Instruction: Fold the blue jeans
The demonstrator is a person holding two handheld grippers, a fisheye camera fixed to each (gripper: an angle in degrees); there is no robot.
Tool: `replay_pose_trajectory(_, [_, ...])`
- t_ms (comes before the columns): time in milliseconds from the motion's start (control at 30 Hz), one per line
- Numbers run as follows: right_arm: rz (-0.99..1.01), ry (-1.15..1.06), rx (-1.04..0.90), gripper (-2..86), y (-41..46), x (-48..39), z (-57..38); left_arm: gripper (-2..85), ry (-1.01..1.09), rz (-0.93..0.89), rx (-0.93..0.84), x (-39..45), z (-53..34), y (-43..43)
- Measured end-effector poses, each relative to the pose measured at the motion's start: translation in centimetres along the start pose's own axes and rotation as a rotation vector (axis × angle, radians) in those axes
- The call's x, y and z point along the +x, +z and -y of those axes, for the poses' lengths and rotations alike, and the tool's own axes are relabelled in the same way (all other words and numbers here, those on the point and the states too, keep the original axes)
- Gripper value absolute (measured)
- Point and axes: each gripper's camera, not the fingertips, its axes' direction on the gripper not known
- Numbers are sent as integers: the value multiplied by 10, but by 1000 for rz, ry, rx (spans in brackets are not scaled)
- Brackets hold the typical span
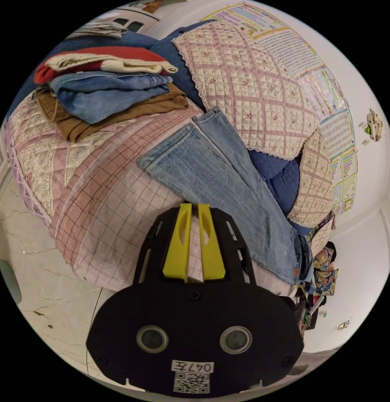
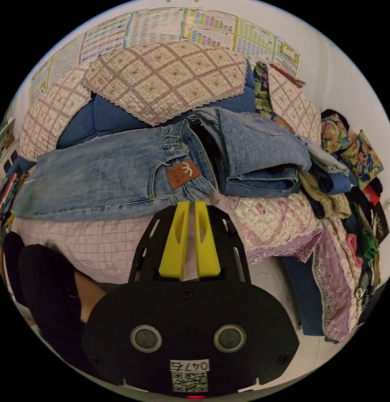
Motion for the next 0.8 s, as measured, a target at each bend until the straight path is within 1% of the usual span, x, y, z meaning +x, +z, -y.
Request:
replay_pose_trajectory(67, [-101, -29, 23, -7, -4, -16, -3, -1, -2, -1, 0, -1, 3, -7])
replay_pose_trajectory(167, [-146, -41, 42, -8, -8, -31, -8, -2, -14, -12, -2, -3, 10, -20])
replay_pose_trajectory(333, [-81, 8, 46, 3, -10, -41, -14, 12, -27, -21, 13, -2, 20, -44])
replay_pose_trajectory(467, [-79, 35, 52, 24, -12, -50, -22, 27, -33, -26, 20, 3, 31, -64])
replay_pose_trajectory(667, [-26, 132, 38, 59, -11, -57, -31, 13, -23, -24, 18, 21, 45, -87])
replay_pose_trajectory(800, [34, 183, -2, 54, -6, -63, -34, 1, -19, -23, 15, 42, 56, -102])
